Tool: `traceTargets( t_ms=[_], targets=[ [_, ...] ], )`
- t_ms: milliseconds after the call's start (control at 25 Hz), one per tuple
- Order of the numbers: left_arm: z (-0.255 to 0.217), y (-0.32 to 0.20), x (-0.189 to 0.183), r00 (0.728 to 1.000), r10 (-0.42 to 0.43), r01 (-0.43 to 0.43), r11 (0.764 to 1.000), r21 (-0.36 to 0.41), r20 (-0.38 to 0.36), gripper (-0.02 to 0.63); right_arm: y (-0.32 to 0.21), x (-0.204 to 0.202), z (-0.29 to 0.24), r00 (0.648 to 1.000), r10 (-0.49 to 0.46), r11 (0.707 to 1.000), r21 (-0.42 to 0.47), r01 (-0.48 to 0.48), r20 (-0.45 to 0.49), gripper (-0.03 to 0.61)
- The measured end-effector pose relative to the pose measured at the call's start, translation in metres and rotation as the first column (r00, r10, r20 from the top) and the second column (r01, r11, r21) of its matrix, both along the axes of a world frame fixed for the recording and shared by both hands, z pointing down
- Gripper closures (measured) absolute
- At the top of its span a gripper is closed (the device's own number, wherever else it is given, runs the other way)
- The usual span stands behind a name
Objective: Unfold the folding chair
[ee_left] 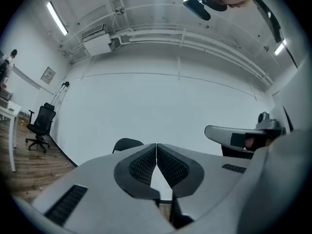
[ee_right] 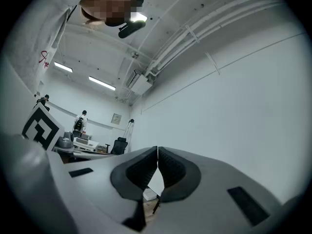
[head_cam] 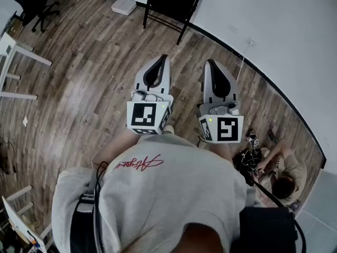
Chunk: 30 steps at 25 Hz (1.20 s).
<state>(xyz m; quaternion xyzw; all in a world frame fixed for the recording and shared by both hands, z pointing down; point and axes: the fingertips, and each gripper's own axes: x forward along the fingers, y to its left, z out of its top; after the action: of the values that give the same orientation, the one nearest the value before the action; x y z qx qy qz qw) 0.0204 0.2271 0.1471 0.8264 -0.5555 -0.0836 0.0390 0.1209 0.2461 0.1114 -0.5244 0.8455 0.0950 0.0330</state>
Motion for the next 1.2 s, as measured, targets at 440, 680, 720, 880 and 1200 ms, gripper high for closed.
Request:
traceTargets(
  t_ms=[440, 680, 720, 880, 1200],
  targets=[
    [0.0, 0.001, 0.001, 1.0, -0.003, 0.003, 1.0, 0.002, 0.009, 0.597, 0.001, -0.003, -0.001, 1.0, -0.006, 1.0, 0.002, 0.006, -0.001, 0.558],
    [0.005, -0.001, 0.001, 1.0, -0.007, 0.007, 1.0, -0.008, 0.012, 0.597, 0.0, -0.004, 0.004, 1.0, -0.013, 1.0, -0.004, 0.013, -0.012, 0.558],
    [0.005, -0.002, 0.003, 1.0, -0.008, 0.008, 1.0, -0.01, 0.011, 0.597, -0.001, -0.003, 0.005, 1.0, -0.016, 1.0, -0.006, 0.016, -0.017, 0.558],
    [0.003, -0.005, 0.011, 1.0, -0.016, 0.016, 1.0, -0.007, 0.015, 0.597, -0.004, 0.006, 0.003, 1.0, -0.016, 1.0, -0.001, 0.016, -0.02, 0.558],
    [0.008, -0.021, 0.03, 0.998, -0.064, 0.064, 0.998, 0.001, 0.021, 0.597, -0.021, 0.035, 0.009, 0.998, -0.05, 0.999, -0.012, 0.049, -0.031, 0.558]
  ],
)
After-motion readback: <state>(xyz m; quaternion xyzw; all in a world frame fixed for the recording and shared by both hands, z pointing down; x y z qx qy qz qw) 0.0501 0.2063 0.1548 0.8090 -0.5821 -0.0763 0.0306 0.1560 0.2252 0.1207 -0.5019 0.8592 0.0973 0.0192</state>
